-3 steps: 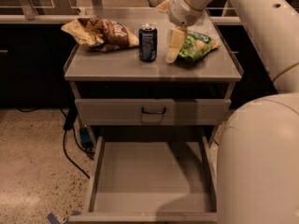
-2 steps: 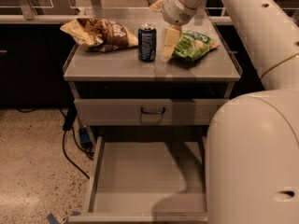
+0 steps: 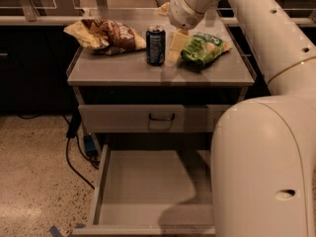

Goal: Place pepsi can into middle drawer

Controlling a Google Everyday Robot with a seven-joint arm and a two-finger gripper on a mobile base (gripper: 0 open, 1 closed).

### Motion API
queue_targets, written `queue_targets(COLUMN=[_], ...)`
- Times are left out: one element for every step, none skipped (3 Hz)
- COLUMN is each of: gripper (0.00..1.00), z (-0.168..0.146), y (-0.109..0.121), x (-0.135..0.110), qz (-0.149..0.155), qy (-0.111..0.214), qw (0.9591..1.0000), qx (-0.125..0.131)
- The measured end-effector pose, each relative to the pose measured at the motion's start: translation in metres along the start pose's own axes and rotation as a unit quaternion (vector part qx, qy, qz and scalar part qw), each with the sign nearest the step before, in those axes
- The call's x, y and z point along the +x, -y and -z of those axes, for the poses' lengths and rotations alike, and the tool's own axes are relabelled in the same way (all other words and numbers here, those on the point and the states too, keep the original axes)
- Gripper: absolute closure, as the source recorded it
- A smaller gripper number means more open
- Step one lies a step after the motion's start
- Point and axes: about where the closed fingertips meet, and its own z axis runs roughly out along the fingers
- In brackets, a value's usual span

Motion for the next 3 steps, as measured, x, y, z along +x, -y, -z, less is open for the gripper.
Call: queue_targets(gripper=[0.00,0.00,0.00], z=[-0.008,-0.031,-0.048], y=[0.002,0.007,0.011], x=[-0.002,-0.006,-0.008], qz=[0.004,0.016,0.024], qy=[0.004,0.015,0.023], qw=[1.0000,0.9996,0.9992], qx=[-0.004,-0.016,-0.023])
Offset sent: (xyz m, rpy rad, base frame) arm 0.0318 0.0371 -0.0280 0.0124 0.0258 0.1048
